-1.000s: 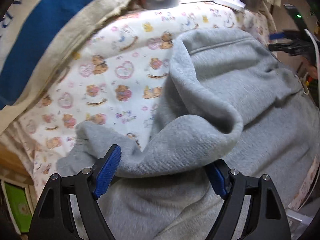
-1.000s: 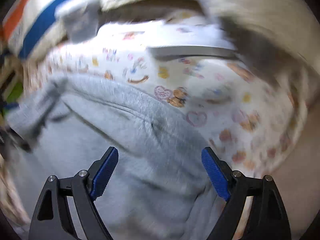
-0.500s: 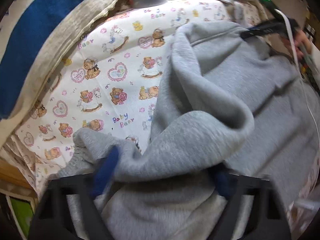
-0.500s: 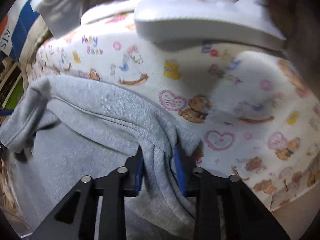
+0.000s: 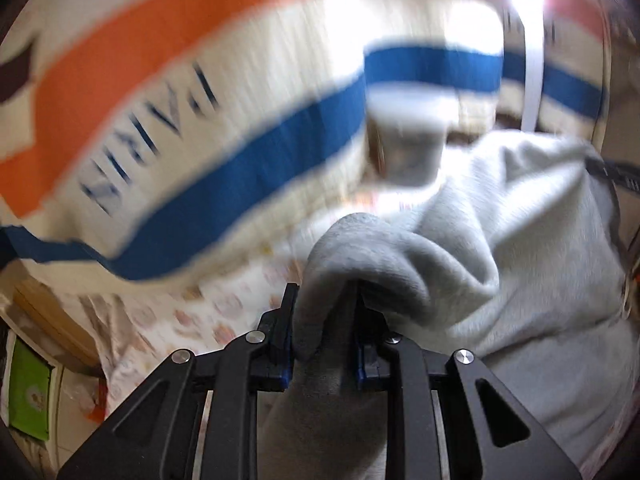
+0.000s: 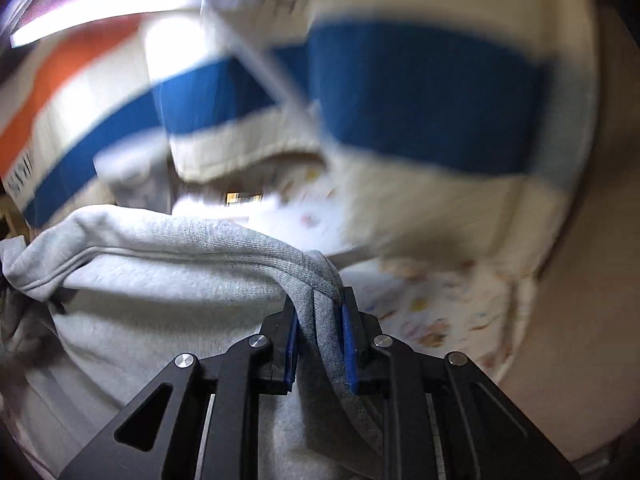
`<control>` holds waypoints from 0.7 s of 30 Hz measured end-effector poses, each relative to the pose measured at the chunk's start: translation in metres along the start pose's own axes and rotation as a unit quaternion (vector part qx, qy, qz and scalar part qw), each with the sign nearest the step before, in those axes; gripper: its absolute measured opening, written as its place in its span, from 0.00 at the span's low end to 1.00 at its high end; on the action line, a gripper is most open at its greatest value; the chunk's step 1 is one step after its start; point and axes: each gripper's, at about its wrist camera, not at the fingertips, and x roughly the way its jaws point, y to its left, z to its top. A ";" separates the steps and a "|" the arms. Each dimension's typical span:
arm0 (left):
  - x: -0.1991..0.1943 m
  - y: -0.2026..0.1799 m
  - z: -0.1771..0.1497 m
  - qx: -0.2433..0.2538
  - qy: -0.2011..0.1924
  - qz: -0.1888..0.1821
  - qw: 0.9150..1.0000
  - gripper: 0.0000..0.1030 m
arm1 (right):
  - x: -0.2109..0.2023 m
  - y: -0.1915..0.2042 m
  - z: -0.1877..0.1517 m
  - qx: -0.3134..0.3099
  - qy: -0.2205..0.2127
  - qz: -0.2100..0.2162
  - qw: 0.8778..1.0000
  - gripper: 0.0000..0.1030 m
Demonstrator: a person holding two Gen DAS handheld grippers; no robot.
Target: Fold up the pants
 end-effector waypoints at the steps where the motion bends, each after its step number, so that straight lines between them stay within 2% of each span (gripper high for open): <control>1: -0.007 0.000 0.005 0.003 -0.017 0.003 1.000 0.21 | -0.008 0.001 0.006 0.002 -0.011 0.000 1.000 0.18; 3: -0.019 -0.006 0.013 0.022 -0.048 0.020 0.998 0.21 | -0.030 0.000 0.008 -0.010 -0.041 -0.016 0.999 0.18; 7: -0.022 -0.022 0.030 0.030 -0.074 0.046 0.996 0.21 | -0.051 0.008 0.028 -0.046 -0.079 -0.084 0.992 0.18; 9: -0.019 -0.029 0.034 0.035 -0.088 0.059 0.994 0.21 | -0.053 0.006 0.039 -0.047 -0.091 -0.099 0.990 0.18; 12: -0.020 -0.028 0.031 0.035 -0.107 0.053 0.992 0.21 | -0.059 0.003 0.041 -0.040 -0.096 -0.098 0.990 0.18; 16: -0.027 -0.026 -0.006 0.065 -0.095 0.044 0.992 0.21 | -0.070 0.008 0.004 -0.073 -0.081 -0.089 0.990 0.18; 18: -0.025 -0.025 -0.035 0.074 -0.073 0.033 0.994 0.21 | -0.077 0.015 -0.026 -0.089 -0.065 -0.077 0.991 0.18; 21: -0.026 -0.029 -0.079 0.091 -0.047 0.030 0.994 0.21 | -0.088 0.021 -0.073 -0.081 -0.040 -0.047 0.995 0.18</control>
